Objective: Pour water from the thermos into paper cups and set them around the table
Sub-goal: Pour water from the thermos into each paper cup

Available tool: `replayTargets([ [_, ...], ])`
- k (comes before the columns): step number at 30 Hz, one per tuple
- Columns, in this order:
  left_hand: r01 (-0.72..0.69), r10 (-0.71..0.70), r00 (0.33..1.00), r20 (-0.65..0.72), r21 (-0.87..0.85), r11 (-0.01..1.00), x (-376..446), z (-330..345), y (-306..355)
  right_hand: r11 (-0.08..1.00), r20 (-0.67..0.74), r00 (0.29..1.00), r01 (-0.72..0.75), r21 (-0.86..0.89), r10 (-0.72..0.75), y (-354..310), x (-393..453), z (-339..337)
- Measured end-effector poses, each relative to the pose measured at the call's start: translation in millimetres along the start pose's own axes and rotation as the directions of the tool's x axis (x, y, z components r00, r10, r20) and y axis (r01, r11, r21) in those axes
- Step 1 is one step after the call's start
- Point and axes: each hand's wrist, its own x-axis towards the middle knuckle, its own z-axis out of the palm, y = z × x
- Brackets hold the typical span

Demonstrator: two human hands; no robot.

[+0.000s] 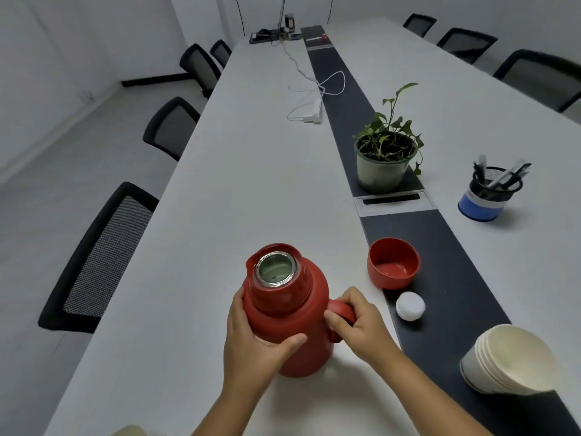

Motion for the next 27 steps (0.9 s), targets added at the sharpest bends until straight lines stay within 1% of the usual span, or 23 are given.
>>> replayTargets([
  [3, -0.021, 0.021, 1.0, 0.017, 0.033, 0.999, 11.0, 0.6, -4.8, 1.0, -0.003, 1.0, 0.006, -0.017, -0.006, 6.2, 9.4, 4.2],
  [6, -0.011, 0.009, 0.999, 0.054, 0.041, 0.999, 17.9, -0.9, -8.0, 0.999, 0.006, 1.0, -0.011, -0.03, 0.011, 8.4, 13.2, 7.8],
  [11, -0.016, 0.012, 0.996, 0.093, 0.044, 0.999, 19.1, -4.5, -2.8, 1.0, -0.004, 1.0, -0.023, 0.004, 0.023, 4.4, 10.4, 10.8],
  [13, -0.002, -0.003, 0.997, 0.078, 0.061, 0.998, 12.0, -2.7, 2.8, 0.999, -0.019, 1.0, -0.016, -0.038, 0.015, 0.5, 4.6, 9.7],
  [15, 0.024, -0.025, 1.0, 0.016, 0.087, 0.996, -3.1, 1.9, 9.8, 0.993, -0.085, 0.996, -0.024, -0.12, 0.013, -1.7, -6.8, 3.6],
  [17, 0.059, -0.055, 0.998, -0.041, 0.119, 0.991, -26.0, 10.1, 17.0, 0.989, -0.201, 0.98, -0.045, -0.144, 0.015, -5.1, -26.0, -13.1],
  [19, 0.078, -0.074, 0.996, -0.048, 0.107, 0.991, -51.0, 21.6, 22.6, 0.979, -0.281, 0.959, -0.032, -0.202, -0.027, -8.2, -53.3, -41.1],
  [21, 0.043, -0.045, 0.999, 0.016, 0.087, 0.995, -72.3, 36.9, 26.4, 0.96, -0.332, 0.939, -0.012, -0.279, -0.085, -6.1, -82.6, -77.5],
  [23, -0.016, 0.005, 0.992, 0.125, 0.085, 0.996, -88.9, 57.5, 28.3, 0.935, -0.38, 0.918, -0.033, -0.352, -0.111, -2.2, -110.9, -115.9],
  [25, -0.046, 0.026, 0.969, 0.246, 0.074, 0.996, -100.6, 82.9, 31.5, 0.896, -0.434, 0.895, -0.108, -0.431, -0.1, 6.2, -131.6, -151.8],
  [27, -0.042, 0.016, 0.942, 0.336, 0.07, 0.997, -108.8, 111.2, 36.4, 0.87, -0.471, 0.882, -0.207, -0.447, -0.032, 16.4, -142.9, -179.9],
])
